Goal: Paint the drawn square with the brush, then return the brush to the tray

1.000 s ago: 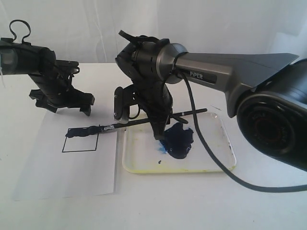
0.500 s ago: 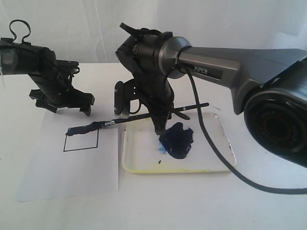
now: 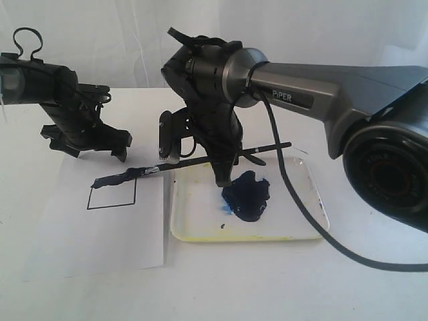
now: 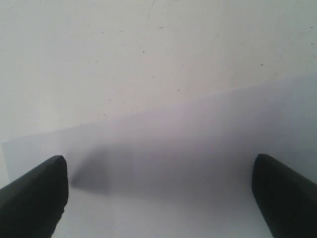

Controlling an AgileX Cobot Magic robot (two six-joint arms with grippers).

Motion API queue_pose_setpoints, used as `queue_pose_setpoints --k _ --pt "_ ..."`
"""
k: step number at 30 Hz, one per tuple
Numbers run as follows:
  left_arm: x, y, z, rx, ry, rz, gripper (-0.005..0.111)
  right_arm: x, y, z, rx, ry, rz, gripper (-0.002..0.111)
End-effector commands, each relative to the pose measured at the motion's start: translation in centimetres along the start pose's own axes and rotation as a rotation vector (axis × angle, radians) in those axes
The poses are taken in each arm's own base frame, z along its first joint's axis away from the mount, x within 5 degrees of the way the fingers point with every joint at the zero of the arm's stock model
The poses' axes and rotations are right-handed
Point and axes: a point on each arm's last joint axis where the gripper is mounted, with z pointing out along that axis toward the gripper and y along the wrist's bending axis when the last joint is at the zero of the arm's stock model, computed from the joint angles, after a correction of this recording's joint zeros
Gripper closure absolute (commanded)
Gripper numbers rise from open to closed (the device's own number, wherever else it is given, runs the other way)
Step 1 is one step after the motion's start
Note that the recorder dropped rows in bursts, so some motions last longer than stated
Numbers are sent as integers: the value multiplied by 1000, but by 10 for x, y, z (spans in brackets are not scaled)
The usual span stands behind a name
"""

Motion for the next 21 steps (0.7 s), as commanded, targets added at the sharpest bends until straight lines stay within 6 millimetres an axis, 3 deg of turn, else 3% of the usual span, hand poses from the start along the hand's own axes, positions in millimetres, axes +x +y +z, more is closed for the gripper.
queue_pose_setpoints --k 1,21 --pt "26 3 23 -31 185 45 2 3 -1 -5 -16 -20 26 108" --pt "26 3 23 -31 185 45 2 -2 4 1 -67 -46 21 108"
